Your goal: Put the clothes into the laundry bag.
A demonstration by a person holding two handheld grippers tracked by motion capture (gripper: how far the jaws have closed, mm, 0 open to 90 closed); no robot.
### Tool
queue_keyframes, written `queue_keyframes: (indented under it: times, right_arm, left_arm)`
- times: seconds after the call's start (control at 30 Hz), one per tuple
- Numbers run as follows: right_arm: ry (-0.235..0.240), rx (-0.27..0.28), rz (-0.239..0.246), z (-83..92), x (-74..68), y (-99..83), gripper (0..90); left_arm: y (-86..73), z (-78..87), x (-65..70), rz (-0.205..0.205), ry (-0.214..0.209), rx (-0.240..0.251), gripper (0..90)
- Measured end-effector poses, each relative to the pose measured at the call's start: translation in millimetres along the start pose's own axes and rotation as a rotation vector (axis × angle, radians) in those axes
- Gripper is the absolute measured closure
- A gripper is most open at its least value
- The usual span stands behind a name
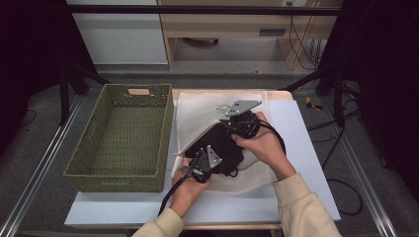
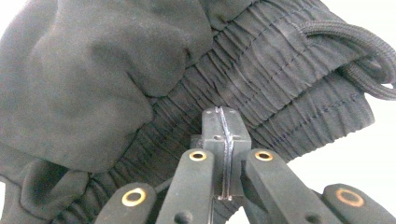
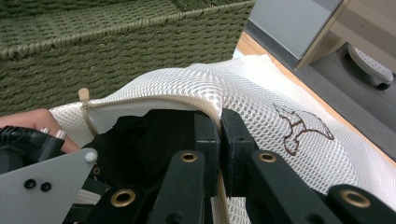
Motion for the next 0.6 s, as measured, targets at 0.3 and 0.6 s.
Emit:
queue_keyframes:
  times: [0.3, 0.6]
  right_arm:
    - [0.007, 0.017, -0.014, -0.6, 4.8, 2.4, 86.8]
    - [0.009, 0.016, -0.01, -2.0, 5.0, 6.2, 86.8]
  left_arm:
    - [1.9, -4.3, -1.3, 0.007, 0.01, 0.0, 90.0]
    - [4.1, -6.8, -3.7, 0.004, 0.018, 0.001, 90.0]
Point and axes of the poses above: each handheld gripper's, and its own axes: z roughly backward along the jaws, y roughly out of its top, x roughly to its right, the point moved 7 cm from there along -z, roughly forward along the jaws, and after that the axes turned 6 degrees about y, right-handed, at the moved point
